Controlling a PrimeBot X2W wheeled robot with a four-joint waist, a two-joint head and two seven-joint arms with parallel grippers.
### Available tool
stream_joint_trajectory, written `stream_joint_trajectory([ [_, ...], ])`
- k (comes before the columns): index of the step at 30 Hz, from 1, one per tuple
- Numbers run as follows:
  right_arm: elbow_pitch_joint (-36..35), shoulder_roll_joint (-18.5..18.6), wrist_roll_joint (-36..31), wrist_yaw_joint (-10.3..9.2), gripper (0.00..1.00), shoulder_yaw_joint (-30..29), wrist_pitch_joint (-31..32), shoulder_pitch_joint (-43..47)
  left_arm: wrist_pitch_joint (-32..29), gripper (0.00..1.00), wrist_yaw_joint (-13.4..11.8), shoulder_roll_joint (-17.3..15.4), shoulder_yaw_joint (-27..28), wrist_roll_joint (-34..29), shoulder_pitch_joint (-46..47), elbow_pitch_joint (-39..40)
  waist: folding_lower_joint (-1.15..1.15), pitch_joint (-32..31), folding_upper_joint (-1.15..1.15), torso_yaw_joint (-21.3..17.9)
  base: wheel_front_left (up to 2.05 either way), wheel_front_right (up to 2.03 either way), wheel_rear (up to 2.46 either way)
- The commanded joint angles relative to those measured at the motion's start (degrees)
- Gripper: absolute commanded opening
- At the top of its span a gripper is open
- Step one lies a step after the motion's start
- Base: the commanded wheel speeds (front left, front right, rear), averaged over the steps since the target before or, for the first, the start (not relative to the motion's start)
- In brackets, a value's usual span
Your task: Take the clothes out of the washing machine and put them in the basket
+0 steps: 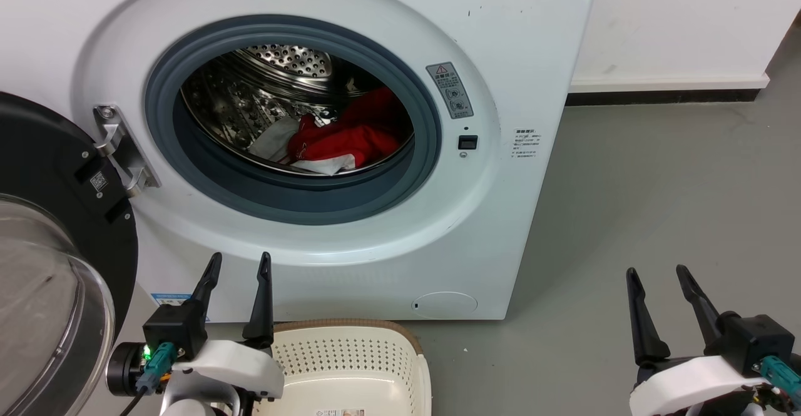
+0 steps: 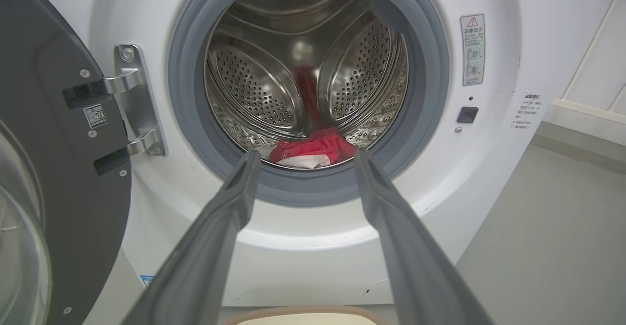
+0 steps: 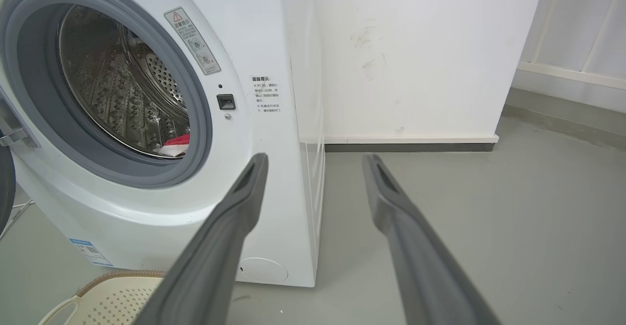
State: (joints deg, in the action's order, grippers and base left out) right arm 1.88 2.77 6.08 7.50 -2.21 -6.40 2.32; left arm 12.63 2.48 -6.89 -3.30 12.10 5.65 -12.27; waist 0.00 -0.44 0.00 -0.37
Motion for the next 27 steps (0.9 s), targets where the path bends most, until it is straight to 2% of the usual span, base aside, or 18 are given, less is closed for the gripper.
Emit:
stream_joint_trajectory([
  [1, -0.4, 0.2, -1.8, -0.02, 1.0, 0.1, -0.7, 0.2, 0.8, 1.0, -0.3, -0.3, 0.0, -2.1, 0.7, -0.2, 0.0, -0.1, 0.0, 0.0, 0.0, 0.0, 0.0],
  [20, 0.8, 0.2, -7.6, -0.02, 1.0, -0.9, -3.2, 0.3, 2.7, 1.0, -0.1, 0.3, 0.8, -8.3, 1.0, -2.4, 0.0, -0.1, 0.0, 0.2, 0.0, 0.0, 0.0],
  [27, 1.4, 0.2, -6.5, -0.02, 1.0, -1.3, -3.1, 0.0, 2.6, 1.0, 0.2, 0.5, 1.3, -7.5, 1.0, -3.0, 0.0, -0.1, 0.0, 0.2, 0.0, 0.0, 0.0],
])
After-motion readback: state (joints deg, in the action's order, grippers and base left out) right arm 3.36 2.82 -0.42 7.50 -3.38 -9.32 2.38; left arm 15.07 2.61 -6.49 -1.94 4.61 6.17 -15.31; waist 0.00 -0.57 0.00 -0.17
